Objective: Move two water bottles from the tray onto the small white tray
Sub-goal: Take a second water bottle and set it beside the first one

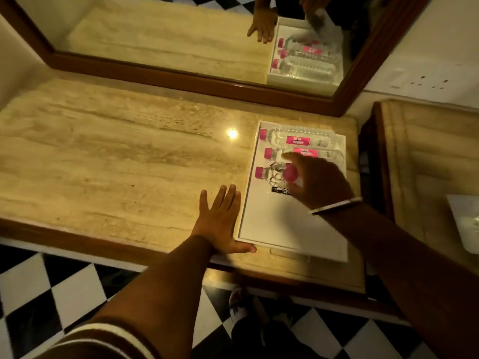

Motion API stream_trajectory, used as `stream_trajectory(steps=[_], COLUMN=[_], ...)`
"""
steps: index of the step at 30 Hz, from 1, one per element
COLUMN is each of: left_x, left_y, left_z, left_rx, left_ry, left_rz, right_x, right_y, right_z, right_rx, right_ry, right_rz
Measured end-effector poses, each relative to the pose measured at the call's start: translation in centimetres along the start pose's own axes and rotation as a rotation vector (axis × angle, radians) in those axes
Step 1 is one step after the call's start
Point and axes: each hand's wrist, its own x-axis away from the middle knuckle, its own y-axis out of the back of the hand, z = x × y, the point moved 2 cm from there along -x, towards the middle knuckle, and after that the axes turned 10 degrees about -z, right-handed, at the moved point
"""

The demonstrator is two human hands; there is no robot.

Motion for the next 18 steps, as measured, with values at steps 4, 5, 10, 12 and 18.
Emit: stream_trajectory(steps=[4, 5, 10, 12, 18], left_x=[0.0, 0.0, 0.1, 0.2, 0.6], left_y=[-0.3, -0.2, 0.2, 0.3, 0.9], left_z=[0.1, 0.1, -0.1, 0.0, -0.6], left_rx=[0.019, 0.028, 0.019, 0.006, 0.003], left_ry=[-0.014, -0.017, -0.001, 0.005, 0.020], left_rz=[-0.038, -0.039, -0.010, -0.008, 0.015], right_x=[2.9, 3.9, 7.5, 8.6, 10.3], right_y=[5.4, 6.0, 5.3, 4.6, 3.4], right_z=[-3.1, -3.5, -4.2, -4.6, -5.0], right_rx=[-0.176, -0.174, -0.172, -0.158, -0.103], right_ry=[-0.257, -0.293, -0.275, -0.238, -0.209], right_rz=[-0.172, -0.209, -0.272, -0.301, -0.410])
